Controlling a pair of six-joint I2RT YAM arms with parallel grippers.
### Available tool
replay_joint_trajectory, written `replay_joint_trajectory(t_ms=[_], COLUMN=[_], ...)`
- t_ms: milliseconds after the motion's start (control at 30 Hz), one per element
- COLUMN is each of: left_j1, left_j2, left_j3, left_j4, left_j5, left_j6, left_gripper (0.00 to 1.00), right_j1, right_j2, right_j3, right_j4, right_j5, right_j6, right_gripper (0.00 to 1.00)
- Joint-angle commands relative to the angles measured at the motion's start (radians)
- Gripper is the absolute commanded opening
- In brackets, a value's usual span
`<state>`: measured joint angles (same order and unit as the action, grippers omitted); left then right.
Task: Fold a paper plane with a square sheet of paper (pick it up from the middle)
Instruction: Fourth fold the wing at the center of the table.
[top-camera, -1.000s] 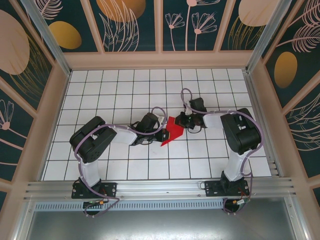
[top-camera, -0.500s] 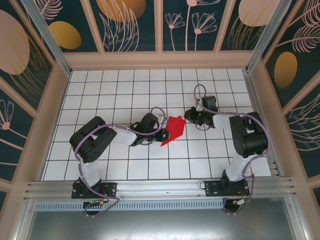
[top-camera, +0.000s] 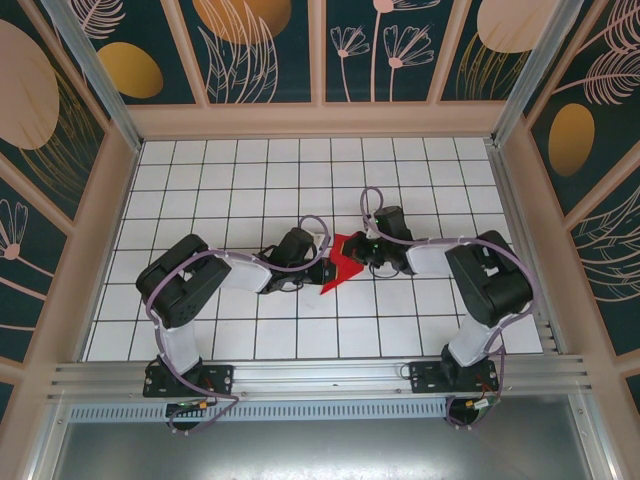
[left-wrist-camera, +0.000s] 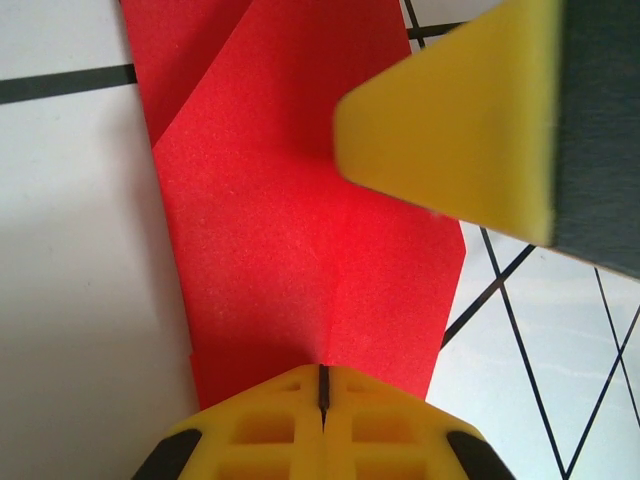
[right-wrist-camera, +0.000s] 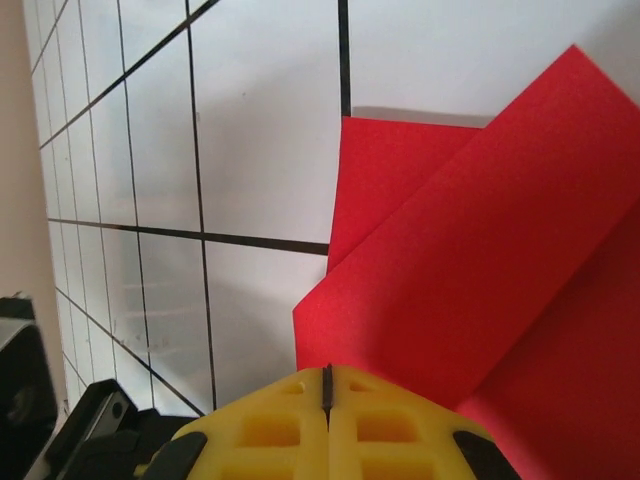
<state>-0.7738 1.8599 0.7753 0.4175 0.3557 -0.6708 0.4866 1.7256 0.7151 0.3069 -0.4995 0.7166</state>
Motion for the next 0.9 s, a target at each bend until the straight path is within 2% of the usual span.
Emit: replay_joint_trajectory(t_ms=[0, 333, 467, 600, 867], left_j1=[0.002, 0.002, 0.003, 0.003, 0.002], left_j2=[-0.009, -0.078, -0.126, -0.129, -0.089], left_j3=[-0.025, 0.055, 0.079, 0.077, 0.069], left_j4=[-0.106, -0.09, -0.133, -0.132, -0.105], left_j5=[-0.008, 0.015, -0.05, -0.059, 0.046], left_j6=[-0.021, -0.076, -0.134, -0.174, -0.202], left_gripper=[0.0, 0.0, 0.01, 0.0, 0.0], right_j1=[0.009, 0.01, 0.01, 0.01, 0.009], right_j2=[0.045, 0.117, 0.125, 0.131, 0.146], right_j3=[0.039, 0.07, 0.069, 0.07, 0.081], right_j4=[-0.021, -0.148, -0.167, -0.17, -0.19], right_j5=[0.017, 0.102, 0.121, 0.121, 0.124], right_j6=[0.005, -0.017, -0.016, -0.013, -0.009], right_gripper=[0.0, 0.0, 0.0, 0.0, 0.0])
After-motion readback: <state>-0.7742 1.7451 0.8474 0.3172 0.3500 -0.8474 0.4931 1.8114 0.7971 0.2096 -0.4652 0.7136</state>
